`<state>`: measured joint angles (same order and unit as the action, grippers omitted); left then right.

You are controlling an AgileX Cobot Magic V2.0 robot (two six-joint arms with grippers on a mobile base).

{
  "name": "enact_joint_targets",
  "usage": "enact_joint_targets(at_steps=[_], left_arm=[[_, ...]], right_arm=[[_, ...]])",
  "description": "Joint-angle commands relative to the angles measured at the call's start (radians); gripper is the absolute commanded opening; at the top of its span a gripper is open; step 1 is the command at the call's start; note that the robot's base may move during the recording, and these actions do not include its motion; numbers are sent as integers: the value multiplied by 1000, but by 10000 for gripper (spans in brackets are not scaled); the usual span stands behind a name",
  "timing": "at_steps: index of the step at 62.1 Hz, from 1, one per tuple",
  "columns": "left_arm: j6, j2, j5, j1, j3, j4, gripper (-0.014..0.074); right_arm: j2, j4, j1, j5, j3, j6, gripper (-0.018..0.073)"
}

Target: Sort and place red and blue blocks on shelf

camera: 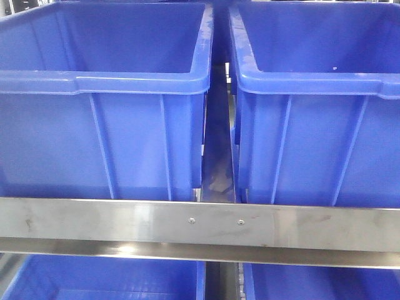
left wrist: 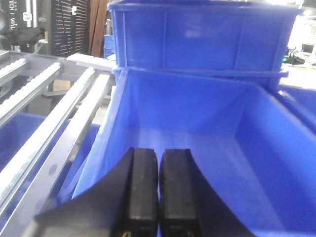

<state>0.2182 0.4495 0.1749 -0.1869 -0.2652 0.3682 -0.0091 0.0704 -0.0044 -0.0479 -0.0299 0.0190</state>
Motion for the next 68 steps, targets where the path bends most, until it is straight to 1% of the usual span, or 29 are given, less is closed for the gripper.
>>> enact_joint_targets(at_steps=[1,7,14,18,22,26,29,30,33,35,42,49,51,52,59,68], left_arm=[[0,3,85,2,12,-1,125],[0,-23,82,2,62,-8,125],[-2,-78,76,2,97,-49,125],[-10,-112,57,16,113,-52,125],[-12,-145,25,46,127,-52,125],[-44,-180,-14,92,139,-75,125],[-99,-215,-37,121,154,-142,125],[-128,-225,-41,128,161,-161,125],[-178,-258,-41,142,179,-213,125],[-189,-280,-41,146,192,-225,125],[-189,-335,-41,141,239,-225,125],[-189,-388,-33,108,303,-225,125],[-189,-407,-90,96,301,-225,125],[-189,-415,-97,92,301,-225,125],[-189,-477,-122,79,303,-225,125],[-189,-473,-121,81,303,-225,125]], right_arm=[[-21,-1,-6,93,21,-4,56],[-21,-1,-6,93,21,-4,56],[-21,-1,-6,93,21,-4,56],[-21,-1,-6,93,21,-4,56],[-21,-1,-6,93,21,-4,56],[-21,-1,-6,93,21,-4,56],[-21,-1,-6,93,21,-4,56],[-21,-1,-6,93,21,-4,56],[-21,-1,-6,93,21,-4,56],[-21,-1,-6,93,21,-4,56],[-21,-1,-6,93,21,-4,56],[-21,-1,-6,93,21,-4,56],[-21,-1,-6,93,21,-4,56],[-21,-1,-6,93,21,-4,56],[-21,-1,-6,93,21,-4,56],[-20,-1,-6,93,21,-4,56]])
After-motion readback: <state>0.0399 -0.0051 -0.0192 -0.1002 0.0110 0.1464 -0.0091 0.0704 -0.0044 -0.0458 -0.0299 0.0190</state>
